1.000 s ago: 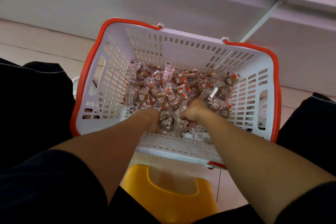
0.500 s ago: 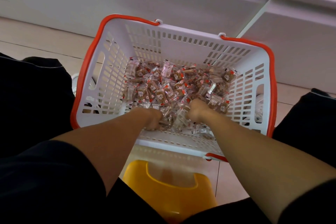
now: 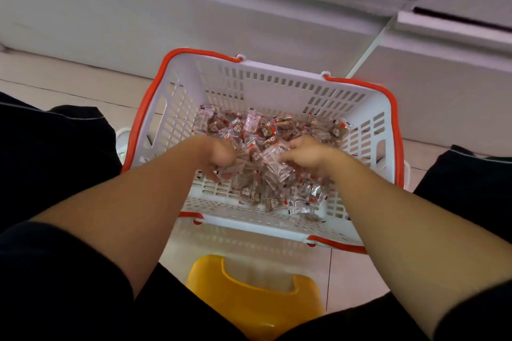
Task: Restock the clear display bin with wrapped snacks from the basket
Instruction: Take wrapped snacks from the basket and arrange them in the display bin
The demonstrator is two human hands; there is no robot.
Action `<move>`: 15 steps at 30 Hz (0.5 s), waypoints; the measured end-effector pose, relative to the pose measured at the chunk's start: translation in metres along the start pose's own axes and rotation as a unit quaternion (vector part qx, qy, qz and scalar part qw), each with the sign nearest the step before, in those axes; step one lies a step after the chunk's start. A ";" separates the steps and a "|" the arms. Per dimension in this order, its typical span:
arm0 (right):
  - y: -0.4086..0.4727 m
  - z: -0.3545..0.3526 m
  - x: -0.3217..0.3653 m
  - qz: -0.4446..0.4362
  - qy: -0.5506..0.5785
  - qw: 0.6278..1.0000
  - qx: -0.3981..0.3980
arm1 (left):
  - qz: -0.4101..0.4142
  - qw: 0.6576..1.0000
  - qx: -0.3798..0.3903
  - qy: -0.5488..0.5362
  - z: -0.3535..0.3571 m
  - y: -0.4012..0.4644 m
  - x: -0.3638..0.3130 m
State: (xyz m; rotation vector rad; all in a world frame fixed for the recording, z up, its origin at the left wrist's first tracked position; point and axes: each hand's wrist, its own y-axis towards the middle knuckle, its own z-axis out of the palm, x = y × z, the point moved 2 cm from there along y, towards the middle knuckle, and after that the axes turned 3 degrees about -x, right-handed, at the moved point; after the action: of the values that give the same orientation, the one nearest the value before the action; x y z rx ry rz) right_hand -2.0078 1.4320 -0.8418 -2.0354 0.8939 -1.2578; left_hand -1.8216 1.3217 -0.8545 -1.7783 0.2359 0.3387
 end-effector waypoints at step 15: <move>-0.142 -0.093 0.122 -0.233 0.288 0.929 0.015 | 0.259 0.858 0.172 -0.410 -0.054 -0.162 -0.117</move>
State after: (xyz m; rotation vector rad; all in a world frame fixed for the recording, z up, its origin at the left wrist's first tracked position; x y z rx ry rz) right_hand -2.0187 1.4110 -0.6339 -1.9410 0.6280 -2.1907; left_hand -1.8711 1.3041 -0.6544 -1.0619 0.1391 1.3176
